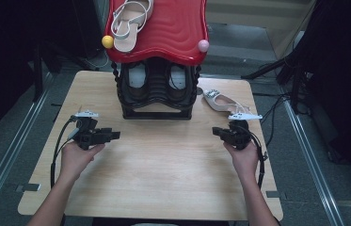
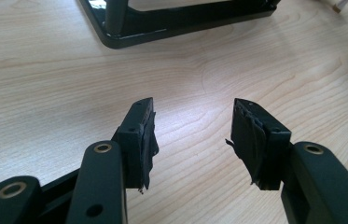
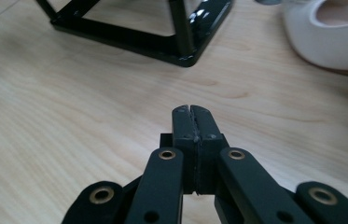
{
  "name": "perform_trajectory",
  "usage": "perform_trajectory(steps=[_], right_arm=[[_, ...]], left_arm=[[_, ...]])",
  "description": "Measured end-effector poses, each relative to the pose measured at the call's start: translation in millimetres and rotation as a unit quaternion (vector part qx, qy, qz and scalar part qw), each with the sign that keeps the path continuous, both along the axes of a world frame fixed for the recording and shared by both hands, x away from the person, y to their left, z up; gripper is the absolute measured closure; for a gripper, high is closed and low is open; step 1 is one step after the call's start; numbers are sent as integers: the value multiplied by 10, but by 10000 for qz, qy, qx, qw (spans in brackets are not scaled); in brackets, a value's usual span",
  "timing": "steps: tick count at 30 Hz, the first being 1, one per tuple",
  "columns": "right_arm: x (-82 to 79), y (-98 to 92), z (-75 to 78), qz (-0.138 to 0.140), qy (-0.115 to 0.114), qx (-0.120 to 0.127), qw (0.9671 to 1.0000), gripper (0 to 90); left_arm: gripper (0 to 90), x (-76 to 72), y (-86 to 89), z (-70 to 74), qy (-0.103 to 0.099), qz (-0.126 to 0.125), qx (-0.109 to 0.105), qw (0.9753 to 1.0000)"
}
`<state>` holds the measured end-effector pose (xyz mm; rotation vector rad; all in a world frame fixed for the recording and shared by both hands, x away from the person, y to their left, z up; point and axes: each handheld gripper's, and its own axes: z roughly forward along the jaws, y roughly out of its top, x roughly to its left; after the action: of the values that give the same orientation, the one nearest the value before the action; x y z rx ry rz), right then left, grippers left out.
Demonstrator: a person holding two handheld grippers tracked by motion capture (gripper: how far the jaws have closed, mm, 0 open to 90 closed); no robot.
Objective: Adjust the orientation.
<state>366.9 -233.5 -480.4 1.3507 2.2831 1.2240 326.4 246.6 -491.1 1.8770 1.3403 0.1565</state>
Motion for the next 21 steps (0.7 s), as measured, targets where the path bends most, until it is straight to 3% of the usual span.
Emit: perform_trajectory(steps=[4, 16, 21], right_arm=[[106, -104, 15, -97, 3, 23, 10000, 900], [461, -405, 187, -575, -54, -2, 9983, 900], [561, -502, 255, -726, -95, -73, 9973, 900]], left_arm=[[502, 1, -18, -2, 39, -113, -78, 9999], [502, -7, -51, -15, 12, -140, 55, 9999], [504, -13, -58, -12, -49, -168, 11, 9998]])
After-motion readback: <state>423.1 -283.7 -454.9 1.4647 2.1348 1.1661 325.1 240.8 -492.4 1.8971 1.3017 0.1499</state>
